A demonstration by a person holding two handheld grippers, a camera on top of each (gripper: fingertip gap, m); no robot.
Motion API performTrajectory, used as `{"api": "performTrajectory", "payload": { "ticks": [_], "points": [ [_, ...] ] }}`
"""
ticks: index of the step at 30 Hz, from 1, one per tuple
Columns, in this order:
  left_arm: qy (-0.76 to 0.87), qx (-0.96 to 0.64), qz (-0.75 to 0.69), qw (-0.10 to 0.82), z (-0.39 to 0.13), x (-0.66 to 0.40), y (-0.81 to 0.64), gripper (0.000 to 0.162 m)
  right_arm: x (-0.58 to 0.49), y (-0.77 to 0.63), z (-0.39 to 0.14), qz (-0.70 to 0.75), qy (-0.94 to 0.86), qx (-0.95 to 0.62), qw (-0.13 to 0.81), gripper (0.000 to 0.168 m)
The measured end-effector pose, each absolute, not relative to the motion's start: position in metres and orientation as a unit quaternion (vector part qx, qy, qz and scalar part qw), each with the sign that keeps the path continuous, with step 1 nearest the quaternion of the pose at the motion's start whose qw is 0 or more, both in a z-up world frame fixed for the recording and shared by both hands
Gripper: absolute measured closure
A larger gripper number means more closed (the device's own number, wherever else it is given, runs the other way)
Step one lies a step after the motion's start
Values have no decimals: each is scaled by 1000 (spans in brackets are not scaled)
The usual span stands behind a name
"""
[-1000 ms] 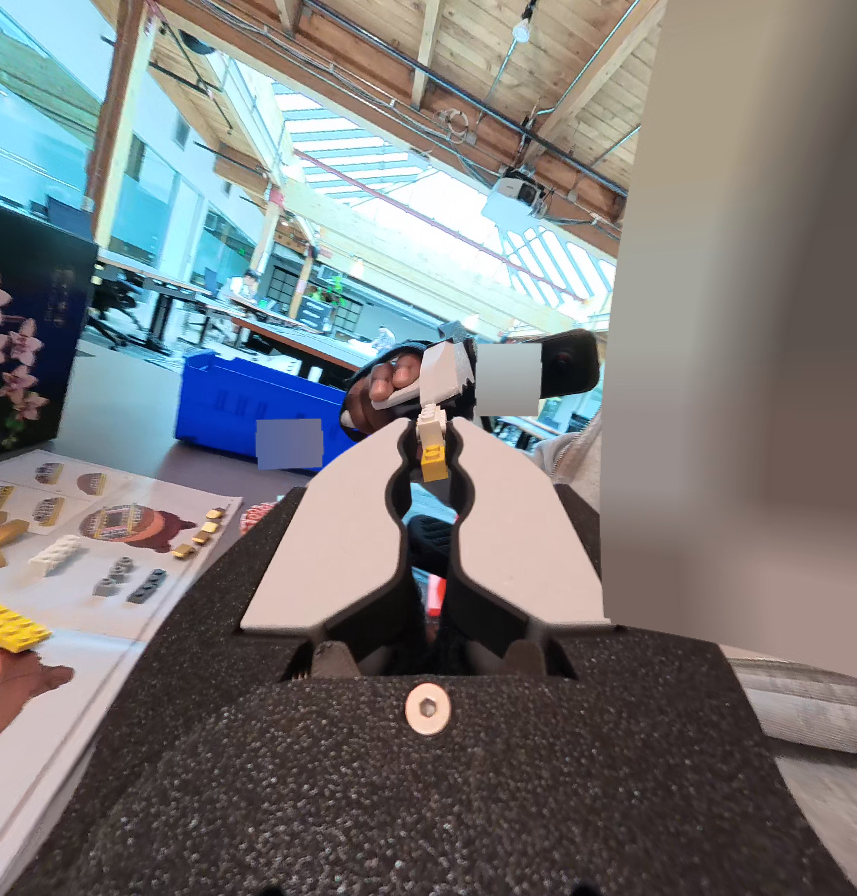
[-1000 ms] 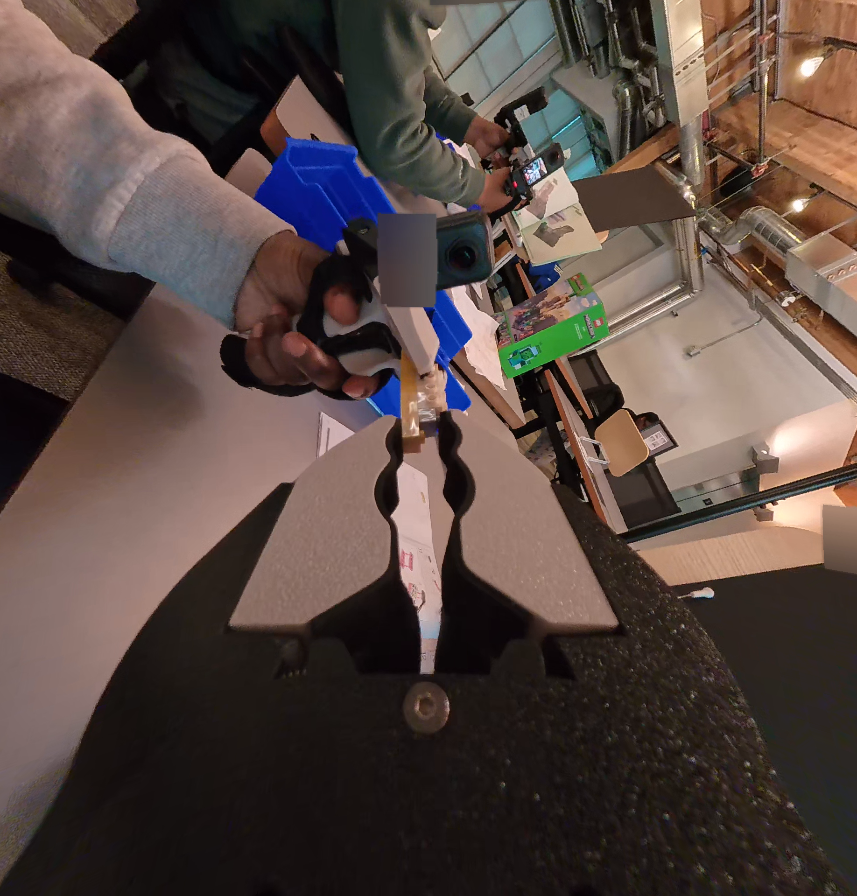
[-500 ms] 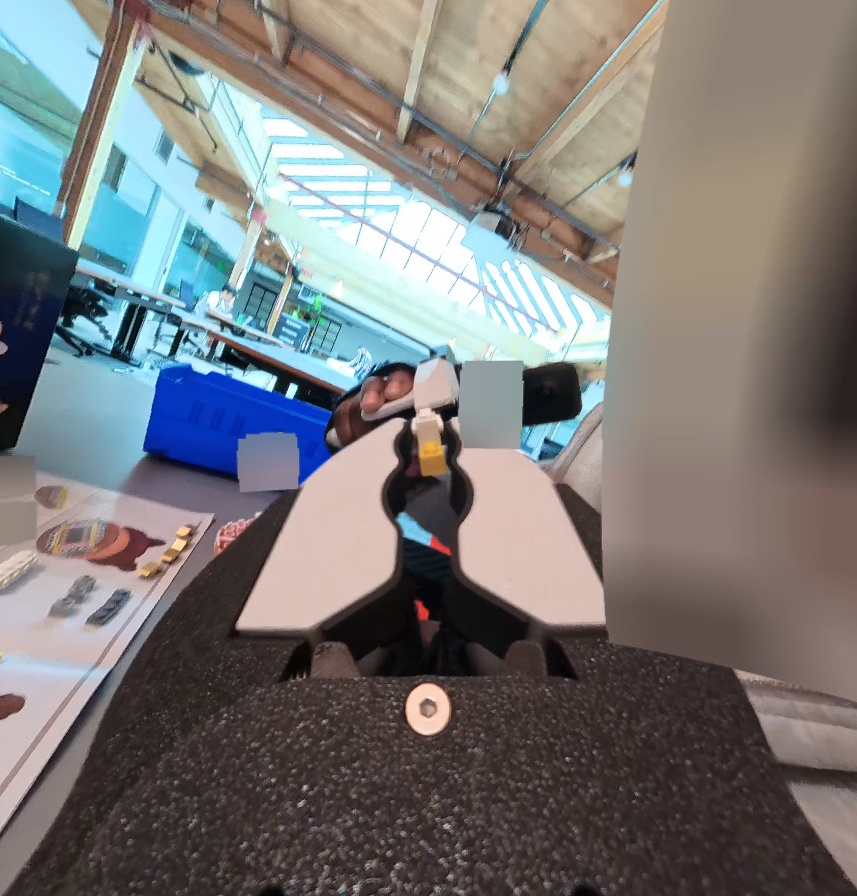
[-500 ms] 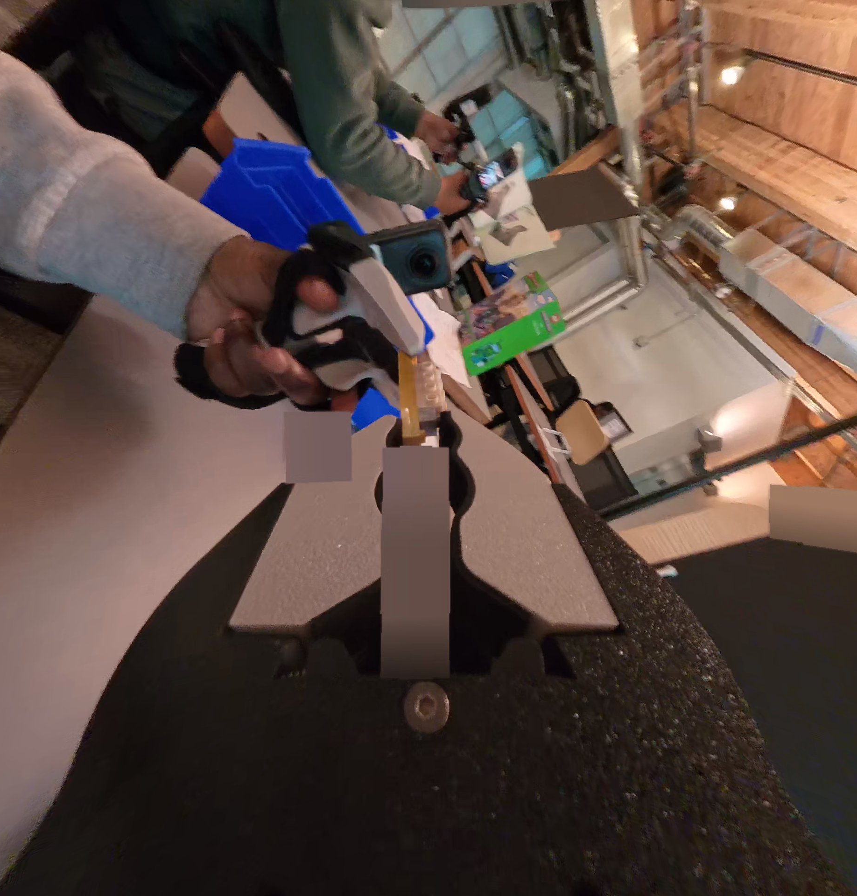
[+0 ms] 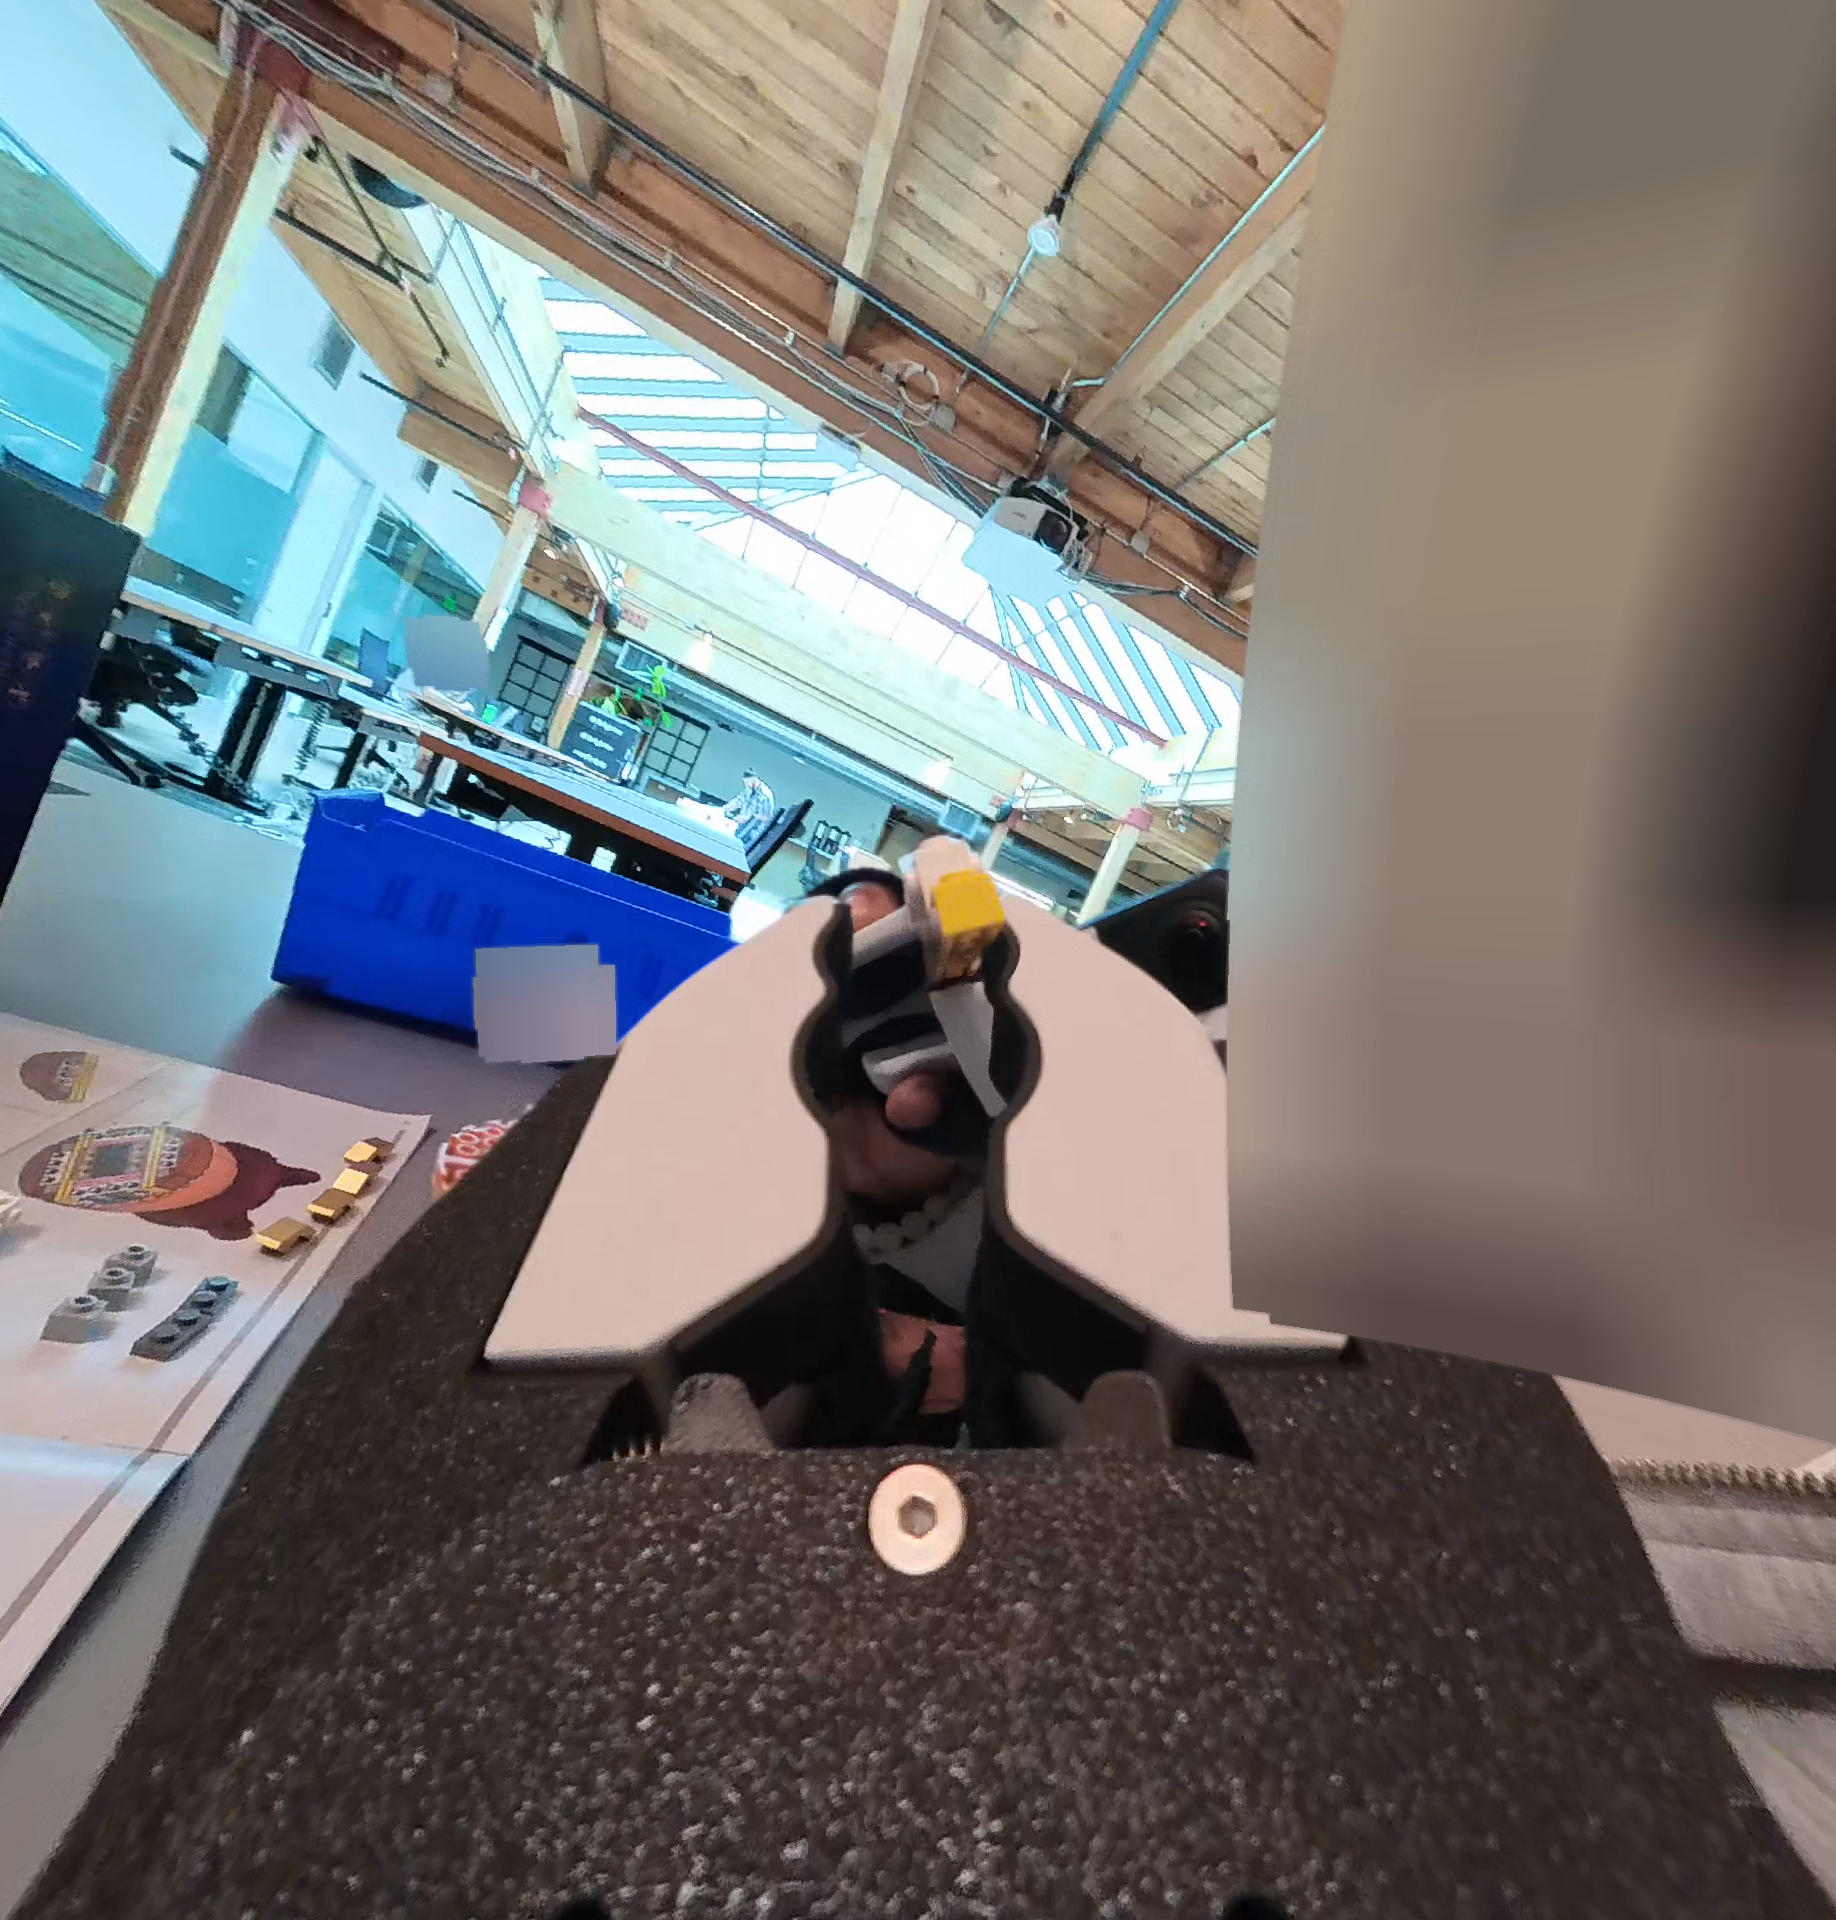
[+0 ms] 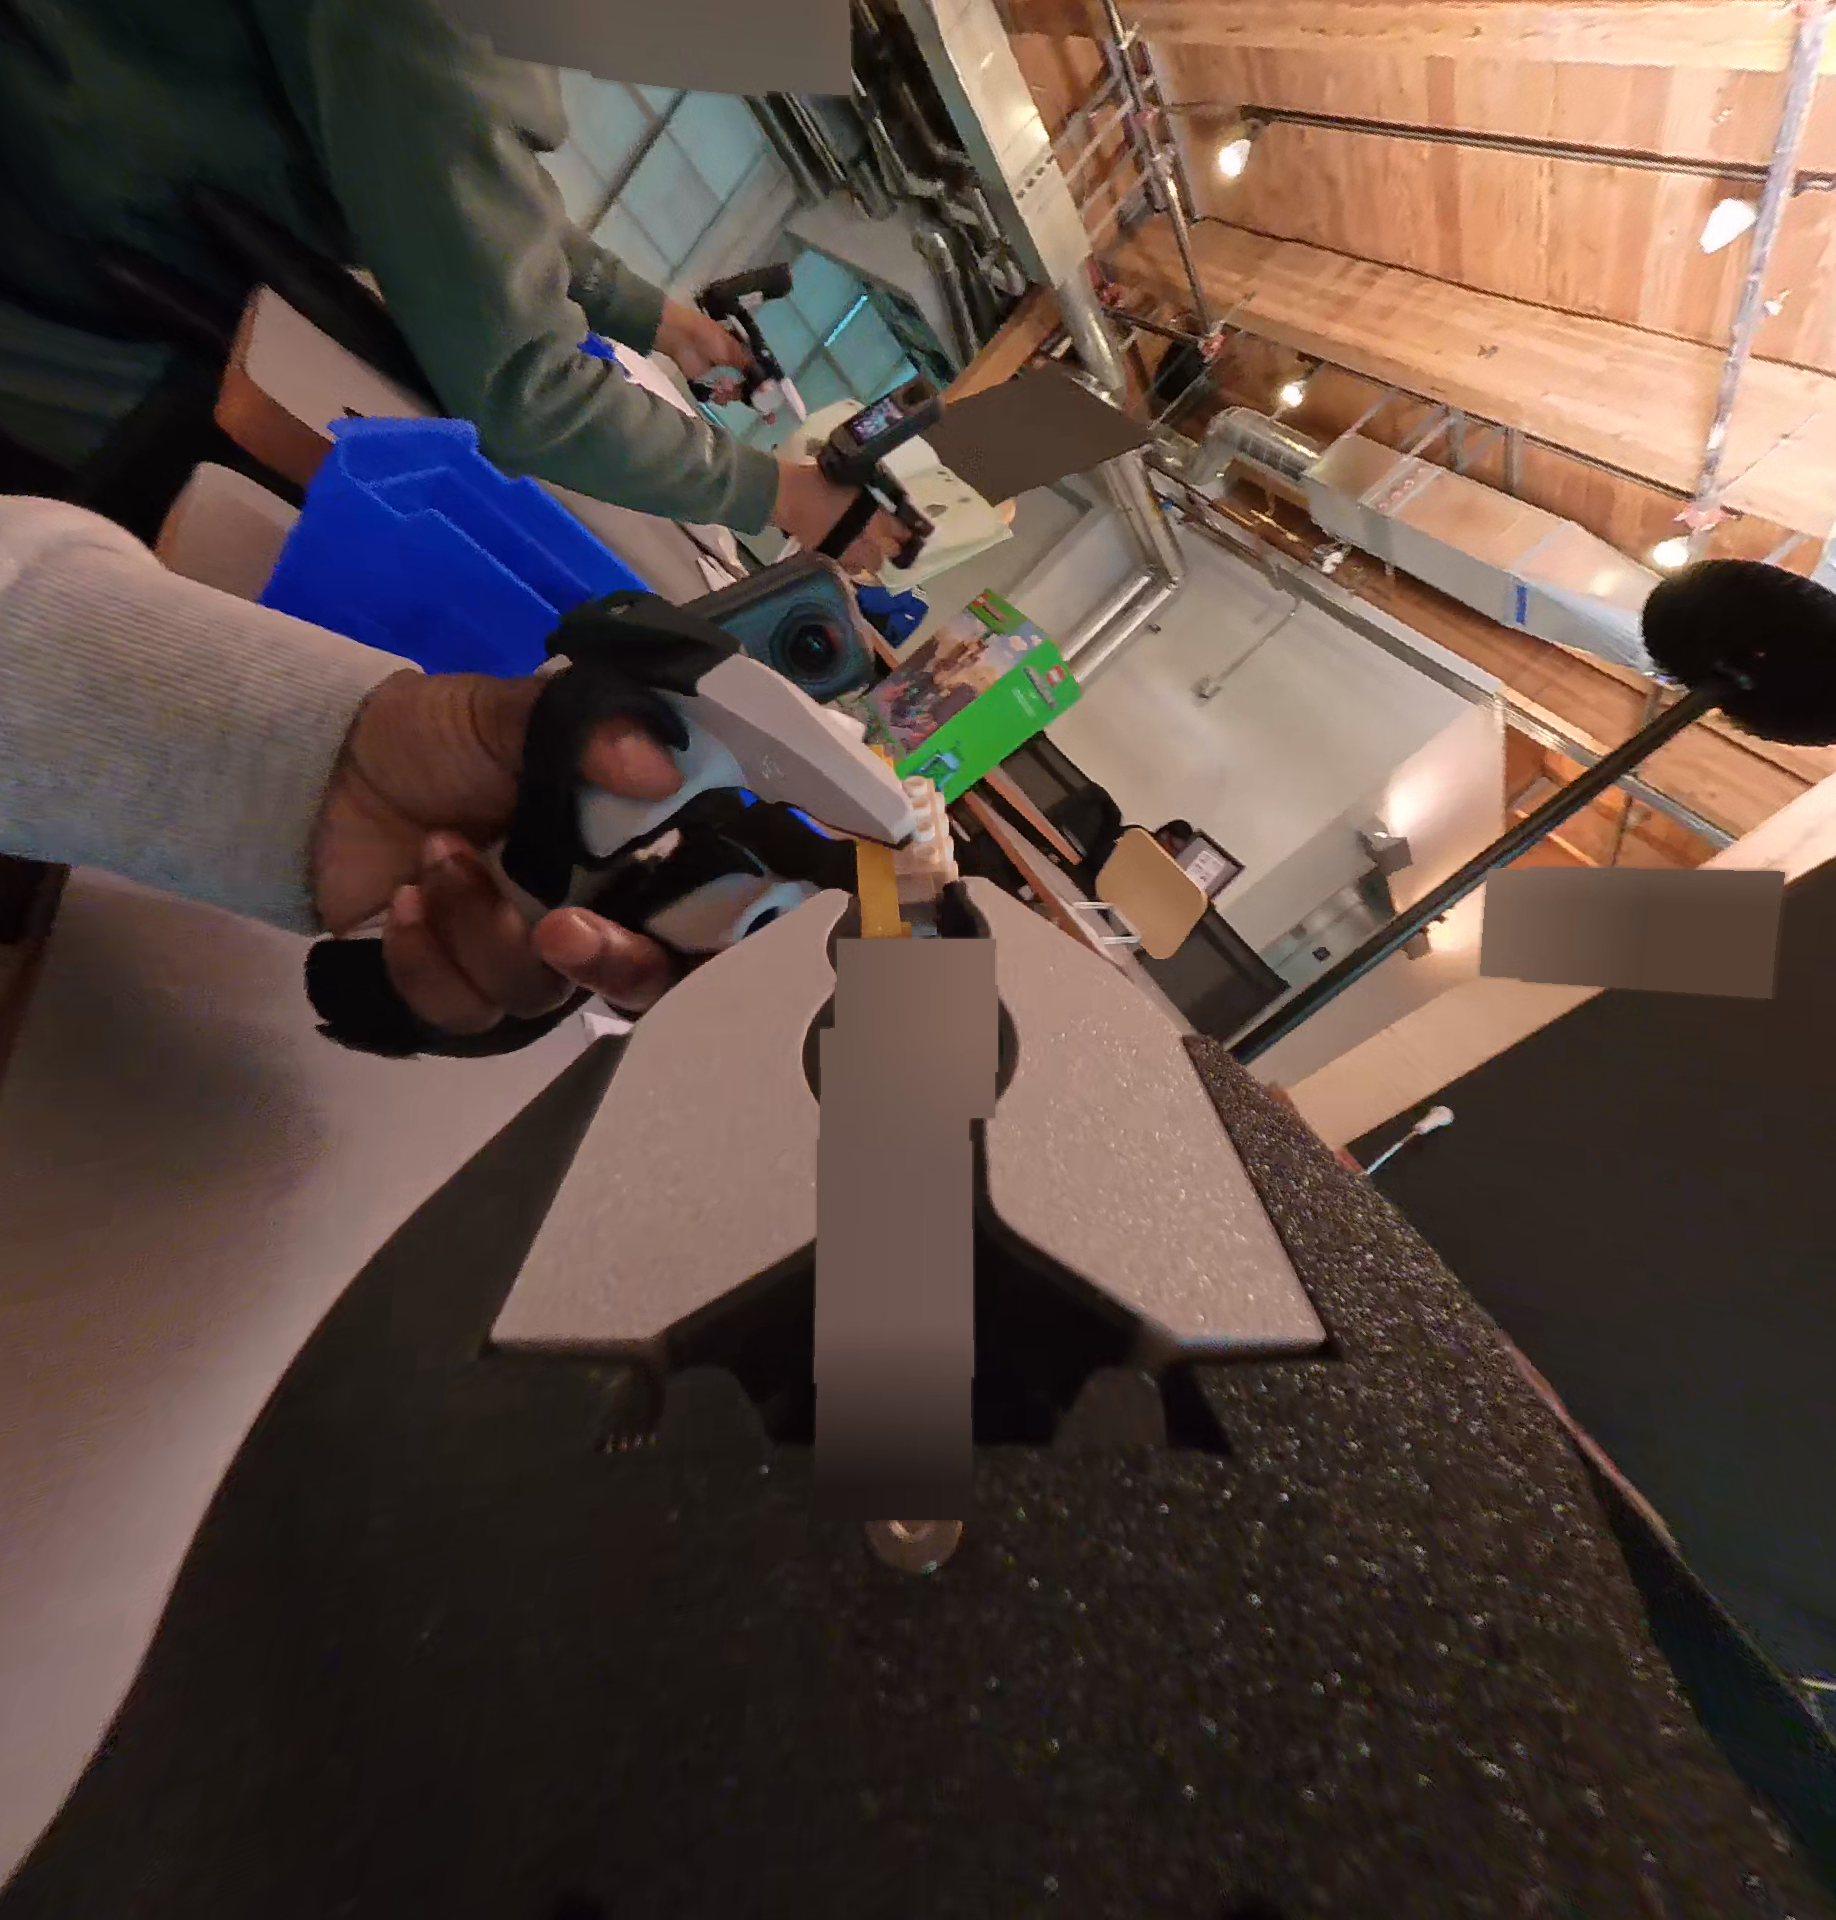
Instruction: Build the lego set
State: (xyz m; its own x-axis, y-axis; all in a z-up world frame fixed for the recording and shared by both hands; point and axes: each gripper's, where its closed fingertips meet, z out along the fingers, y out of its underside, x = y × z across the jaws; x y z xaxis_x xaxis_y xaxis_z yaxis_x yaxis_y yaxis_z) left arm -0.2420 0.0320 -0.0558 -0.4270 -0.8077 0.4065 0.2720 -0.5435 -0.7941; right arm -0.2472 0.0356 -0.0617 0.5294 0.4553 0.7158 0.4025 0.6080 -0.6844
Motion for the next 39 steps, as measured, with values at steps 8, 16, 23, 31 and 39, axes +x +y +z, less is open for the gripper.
{"api": "performTrajectory", "payload": {
  "ticks": [8, 16, 23, 31, 39],
  "points": [
    [359, -407, -775, 322, -67, -235, 23, 147, -233, 28, -76, 54, -519, -450, 724, 154],
    [369, -424, -755, 338, -80, -227, 27, 150, -226, 31, -86, 42, -516, -460, 721, 154],
    [376, -431, -751, 330, -92, -222, 27, 149, -222, 30, -97, 52, -517, -479, 708, 154],
    [392, -439, -737, 330, -105, -219, 28, 147, -221, 31, -109, 56, -522, -494, 693, 154],
    [387, -434, -741, 337, -106, -219, 29, 149, -220, 33, -111, 60, -516, -499, 694, 154]
  ]
}}
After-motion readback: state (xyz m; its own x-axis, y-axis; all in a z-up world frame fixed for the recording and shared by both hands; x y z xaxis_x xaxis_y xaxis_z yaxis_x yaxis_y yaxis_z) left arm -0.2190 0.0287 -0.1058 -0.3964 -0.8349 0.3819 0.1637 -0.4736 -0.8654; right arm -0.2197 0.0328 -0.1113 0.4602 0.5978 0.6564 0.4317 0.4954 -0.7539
